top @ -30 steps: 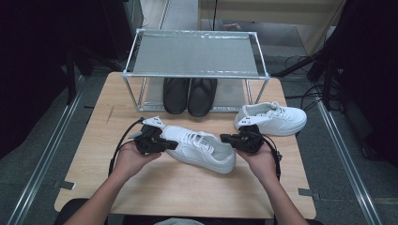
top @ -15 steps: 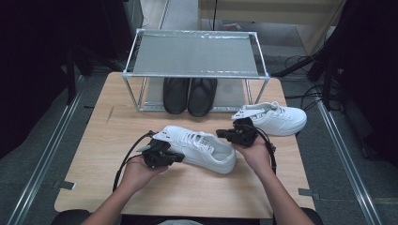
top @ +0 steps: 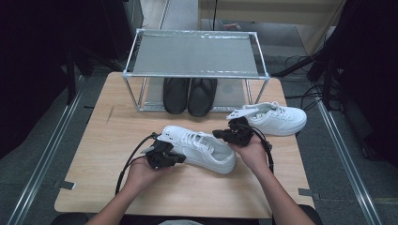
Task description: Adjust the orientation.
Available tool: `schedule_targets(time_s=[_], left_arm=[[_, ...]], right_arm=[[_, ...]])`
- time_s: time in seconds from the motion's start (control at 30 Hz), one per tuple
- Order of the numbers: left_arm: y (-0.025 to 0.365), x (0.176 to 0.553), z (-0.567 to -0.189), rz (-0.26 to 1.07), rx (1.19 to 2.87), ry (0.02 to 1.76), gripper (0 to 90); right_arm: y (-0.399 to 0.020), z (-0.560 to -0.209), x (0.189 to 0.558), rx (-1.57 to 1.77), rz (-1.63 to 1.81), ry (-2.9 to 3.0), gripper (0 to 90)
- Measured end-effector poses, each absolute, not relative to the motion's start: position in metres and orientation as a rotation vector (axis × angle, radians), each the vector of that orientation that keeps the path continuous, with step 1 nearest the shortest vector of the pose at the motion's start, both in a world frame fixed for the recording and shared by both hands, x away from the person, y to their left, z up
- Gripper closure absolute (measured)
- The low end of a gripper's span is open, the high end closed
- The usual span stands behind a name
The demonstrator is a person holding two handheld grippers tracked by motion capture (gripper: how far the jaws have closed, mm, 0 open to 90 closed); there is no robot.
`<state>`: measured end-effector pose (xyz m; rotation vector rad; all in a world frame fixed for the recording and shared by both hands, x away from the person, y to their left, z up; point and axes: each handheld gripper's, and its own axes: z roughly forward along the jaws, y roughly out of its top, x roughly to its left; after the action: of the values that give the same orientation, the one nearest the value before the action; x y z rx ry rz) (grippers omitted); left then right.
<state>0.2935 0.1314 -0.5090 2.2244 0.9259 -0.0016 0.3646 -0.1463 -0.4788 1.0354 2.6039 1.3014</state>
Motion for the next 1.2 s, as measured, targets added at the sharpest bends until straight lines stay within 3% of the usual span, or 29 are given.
schedule_targets(time_s=[1.2], left_arm=[[0.173,0.316,-0.509,-0.001,2.143,1.083,88.6]], right_arm=[[-0.110,-0.485,0.328,0.894,1.293,2.710,90.0]])
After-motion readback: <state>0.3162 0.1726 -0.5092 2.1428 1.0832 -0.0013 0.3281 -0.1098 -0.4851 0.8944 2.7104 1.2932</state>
